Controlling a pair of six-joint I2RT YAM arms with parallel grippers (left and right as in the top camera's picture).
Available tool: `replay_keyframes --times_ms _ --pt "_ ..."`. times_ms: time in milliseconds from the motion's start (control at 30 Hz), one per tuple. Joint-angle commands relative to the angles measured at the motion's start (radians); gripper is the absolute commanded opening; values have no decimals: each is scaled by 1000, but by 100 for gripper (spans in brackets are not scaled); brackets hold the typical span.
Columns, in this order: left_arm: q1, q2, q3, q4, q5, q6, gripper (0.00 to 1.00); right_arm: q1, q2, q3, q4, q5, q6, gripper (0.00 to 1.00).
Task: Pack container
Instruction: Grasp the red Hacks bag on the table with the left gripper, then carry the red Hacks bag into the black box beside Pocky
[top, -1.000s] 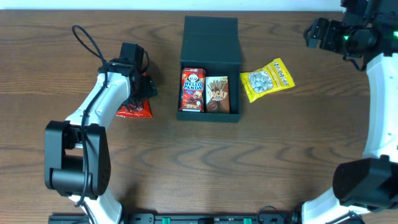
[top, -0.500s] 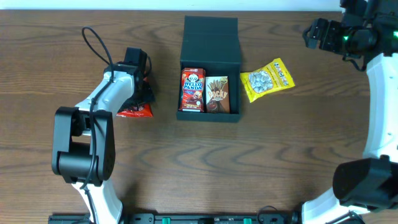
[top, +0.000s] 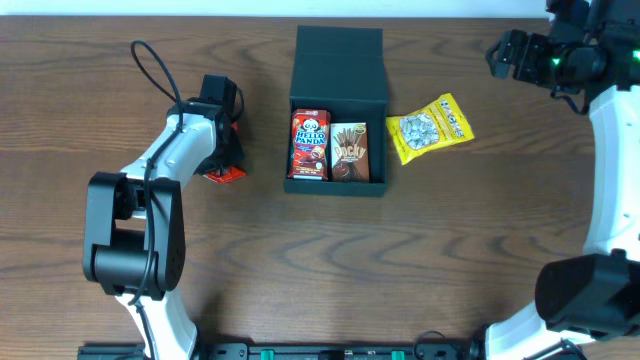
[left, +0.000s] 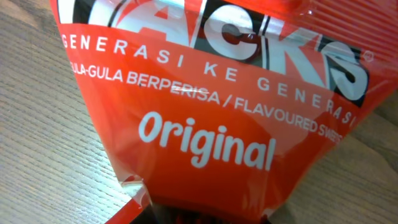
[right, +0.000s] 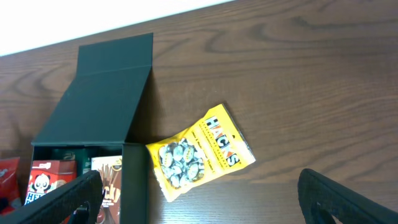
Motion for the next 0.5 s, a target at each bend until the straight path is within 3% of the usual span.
replay_keyframes --times_ms 0,267,467 --pt "3 17 15 -30 2 2 6 -3 -11 14 -1 -11 -16 99" --pt "-19 15 248 -208 2 3 6 -4 -11 14 2 -10 -16 99" --pt "-117 7 465 -280 3 19 6 -5 -11 14 3 59 -11 99"
